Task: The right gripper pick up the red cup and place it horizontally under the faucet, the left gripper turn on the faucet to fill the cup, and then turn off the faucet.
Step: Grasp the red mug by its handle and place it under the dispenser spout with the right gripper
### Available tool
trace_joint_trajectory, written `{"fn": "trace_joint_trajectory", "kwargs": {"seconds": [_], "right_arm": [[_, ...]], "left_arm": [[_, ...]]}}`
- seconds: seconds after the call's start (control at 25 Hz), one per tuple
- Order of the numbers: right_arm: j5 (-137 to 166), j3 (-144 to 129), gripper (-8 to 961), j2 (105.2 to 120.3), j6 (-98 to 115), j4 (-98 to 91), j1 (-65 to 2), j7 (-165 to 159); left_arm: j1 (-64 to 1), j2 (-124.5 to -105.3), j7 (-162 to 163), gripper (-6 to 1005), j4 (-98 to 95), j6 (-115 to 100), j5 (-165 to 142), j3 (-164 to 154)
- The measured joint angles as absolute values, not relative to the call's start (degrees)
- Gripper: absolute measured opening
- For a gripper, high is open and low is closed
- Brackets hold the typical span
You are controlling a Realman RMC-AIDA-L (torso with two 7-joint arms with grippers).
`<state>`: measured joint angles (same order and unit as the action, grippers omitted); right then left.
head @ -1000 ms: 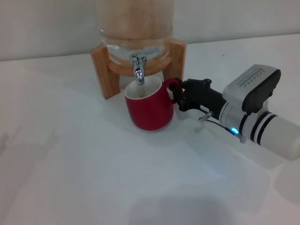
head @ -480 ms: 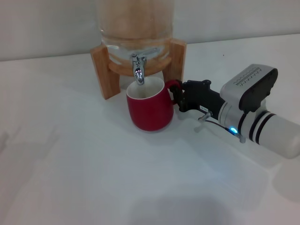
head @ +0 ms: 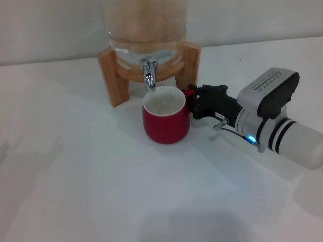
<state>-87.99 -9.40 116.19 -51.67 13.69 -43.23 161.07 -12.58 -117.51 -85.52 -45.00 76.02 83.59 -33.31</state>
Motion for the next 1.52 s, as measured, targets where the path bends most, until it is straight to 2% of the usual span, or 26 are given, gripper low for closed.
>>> {"fn": "trace_joint_trajectory", "kwargs": {"seconds": [0.2,1.52], "right_arm": [[-87.99,-9.40,177,116.19,-51.85,13.64,-43.21,161.07],[-86.51,-6.57,178,116.19,-50.21,16.50,-44.77,161.46]], "left_arm": [[-12.56,-117.51,-85.51,824,-45.00,76.02,83.58,-33.31],[-12.48,-117.51,-85.52,824,-44.74,75.94,83.25,-33.31]]}}
